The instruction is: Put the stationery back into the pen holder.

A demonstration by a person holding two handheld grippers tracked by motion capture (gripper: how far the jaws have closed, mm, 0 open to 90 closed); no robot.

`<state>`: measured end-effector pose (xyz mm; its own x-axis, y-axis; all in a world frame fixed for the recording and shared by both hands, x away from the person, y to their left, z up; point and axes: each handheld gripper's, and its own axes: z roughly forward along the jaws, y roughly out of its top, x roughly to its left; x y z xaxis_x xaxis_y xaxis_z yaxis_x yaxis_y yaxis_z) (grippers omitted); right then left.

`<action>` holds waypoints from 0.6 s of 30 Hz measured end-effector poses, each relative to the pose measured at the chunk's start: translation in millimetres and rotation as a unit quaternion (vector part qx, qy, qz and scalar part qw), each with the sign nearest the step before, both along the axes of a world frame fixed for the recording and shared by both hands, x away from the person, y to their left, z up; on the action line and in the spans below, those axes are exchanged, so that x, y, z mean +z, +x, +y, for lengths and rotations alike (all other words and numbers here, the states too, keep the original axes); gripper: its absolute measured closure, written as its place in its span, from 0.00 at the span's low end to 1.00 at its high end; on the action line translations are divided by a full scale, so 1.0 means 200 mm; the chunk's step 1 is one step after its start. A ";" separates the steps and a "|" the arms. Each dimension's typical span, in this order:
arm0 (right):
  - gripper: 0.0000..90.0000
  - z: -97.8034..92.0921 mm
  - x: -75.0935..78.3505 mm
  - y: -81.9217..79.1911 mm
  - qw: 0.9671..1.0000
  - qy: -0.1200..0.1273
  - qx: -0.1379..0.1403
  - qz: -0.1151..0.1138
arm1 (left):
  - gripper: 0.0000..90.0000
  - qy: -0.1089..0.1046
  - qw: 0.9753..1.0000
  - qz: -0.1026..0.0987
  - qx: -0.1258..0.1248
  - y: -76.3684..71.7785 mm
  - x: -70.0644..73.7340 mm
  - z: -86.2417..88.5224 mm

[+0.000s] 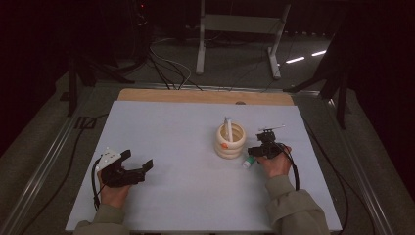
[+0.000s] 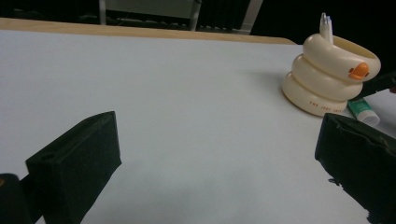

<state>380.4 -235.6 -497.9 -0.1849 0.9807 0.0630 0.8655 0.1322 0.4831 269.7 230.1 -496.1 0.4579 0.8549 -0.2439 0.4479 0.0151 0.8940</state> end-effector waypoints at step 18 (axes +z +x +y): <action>0.73 -0.02 -0.01 0.01 0.999 -0.028 0.027 0.029 | 0.01 0.001 1.000 0.003 -0.001 0.00 0.00 0.00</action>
<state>383.3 -240.3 -500.9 -0.2359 0.9716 0.0209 0.8825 0.2051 0.4232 269.5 229.9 -496.6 0.4585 0.8545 -0.2444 0.4538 0.0113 0.8910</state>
